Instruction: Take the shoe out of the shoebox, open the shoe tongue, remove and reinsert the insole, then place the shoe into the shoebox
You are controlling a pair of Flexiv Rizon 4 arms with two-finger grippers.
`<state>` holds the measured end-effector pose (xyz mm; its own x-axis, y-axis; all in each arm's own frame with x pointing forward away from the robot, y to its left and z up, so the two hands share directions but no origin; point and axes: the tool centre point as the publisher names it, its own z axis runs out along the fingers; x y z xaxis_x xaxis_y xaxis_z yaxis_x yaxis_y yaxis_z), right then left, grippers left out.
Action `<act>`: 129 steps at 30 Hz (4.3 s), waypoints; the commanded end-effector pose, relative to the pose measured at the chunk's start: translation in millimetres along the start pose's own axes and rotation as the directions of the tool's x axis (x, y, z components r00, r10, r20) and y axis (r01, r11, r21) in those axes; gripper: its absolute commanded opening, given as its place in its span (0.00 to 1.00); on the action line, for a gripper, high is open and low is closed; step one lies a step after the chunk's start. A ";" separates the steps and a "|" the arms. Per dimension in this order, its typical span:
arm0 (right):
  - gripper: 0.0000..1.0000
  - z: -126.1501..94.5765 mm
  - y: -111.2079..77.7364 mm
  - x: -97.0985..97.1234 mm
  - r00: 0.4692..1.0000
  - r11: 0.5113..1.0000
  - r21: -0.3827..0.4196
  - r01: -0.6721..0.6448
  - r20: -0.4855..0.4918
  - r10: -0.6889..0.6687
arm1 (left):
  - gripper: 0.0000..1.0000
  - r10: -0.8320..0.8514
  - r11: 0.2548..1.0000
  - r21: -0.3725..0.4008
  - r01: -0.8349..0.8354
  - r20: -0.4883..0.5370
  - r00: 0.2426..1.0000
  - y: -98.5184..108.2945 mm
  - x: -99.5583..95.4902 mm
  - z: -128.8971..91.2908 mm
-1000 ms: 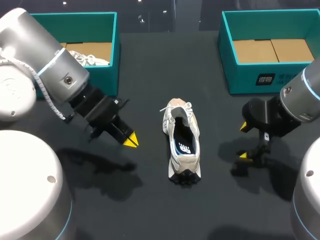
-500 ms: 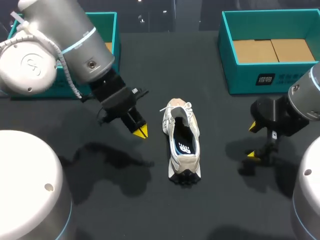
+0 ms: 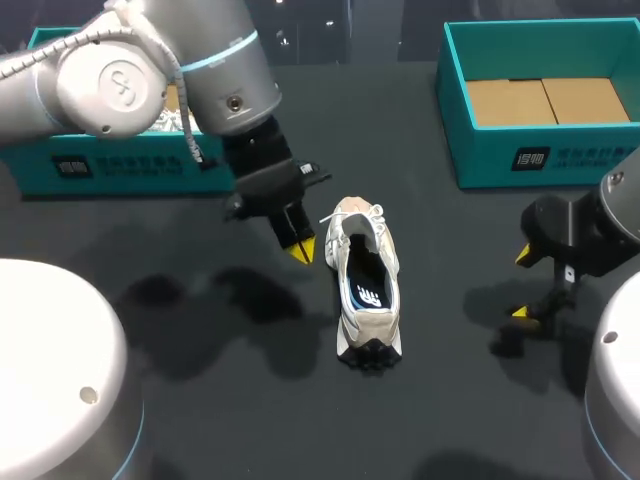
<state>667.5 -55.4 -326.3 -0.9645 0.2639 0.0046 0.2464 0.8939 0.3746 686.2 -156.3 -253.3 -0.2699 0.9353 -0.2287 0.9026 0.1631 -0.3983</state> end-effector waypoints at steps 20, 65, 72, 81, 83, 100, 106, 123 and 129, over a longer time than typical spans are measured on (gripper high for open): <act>1.00 -1.6 -0.5 2.0 1.000 1.000 0.001 0.000 0.002 0.000 | 0.00 0.097 0.991 -0.054 -0.119 -0.314 0.944 22.2 -52.2 49.9; 1.00 -1.6 -0.5 2.0 1.000 1.000 0.001 0.000 0.002 0.000 | 0.00 0.195 0.968 -0.030 -0.247 -0.529 0.826 18.2 -32.0 106.4; 1.00 -1.6 -0.5 2.0 1.000 1.000 0.001 0.000 0.002 0.000 | 0.00 0.148 0.975 -0.054 -0.215 -0.566 0.811 30.0 -22.0 121.6; 1.00 -1.6 -0.5 2.0 1.000 1.000 0.001 0.000 0.002 0.000 | 0.00 0.140 0.971 -0.081 -0.225 -0.568 0.811 34.2 -17.4 141.2; 1.00 -1.6 -0.5 2.0 1.000 1.000 0.001 0.000 0.002 0.000 | 0.00 0.142 0.970 -0.085 -0.227 -0.557 0.818 34.7 -17.5 144.4; 1.00 -1.6 -0.5 2.0 1.000 1.000 0.001 0.000 0.002 0.000 | 0.00 0.166 0.956 -0.138 -0.260 -0.479 0.862 20.2 -35.3 136.4; 1.00 -1.6 -0.5 2.0 1.000 1.000 0.001 0.000 0.002 0.000 | 0.00 0.132 0.959 -0.147 -0.242 -0.523 0.842 31.4 -30.4 156.3; 1.00 -1.6 -0.5 2.0 1.000 1.000 0.001 0.000 0.002 0.000 | 0.00 0.142 0.946 -0.239 -0.222 -0.310 0.940 25.1 -37.2 137.4; 1.00 -1.6 -0.5 2.0 1.000 1.000 0.001 0.000 0.002 0.000 | 0.00 0.147 0.950 -0.227 -0.214 -0.280 0.949 27.2 -47.7 150.7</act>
<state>667.6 -55.8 -325.4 -0.9648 0.2629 0.0055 0.2458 0.8942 0.3743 672.6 -244.9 -378.2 -0.0224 0.9994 0.0272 0.9921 0.0256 -0.1226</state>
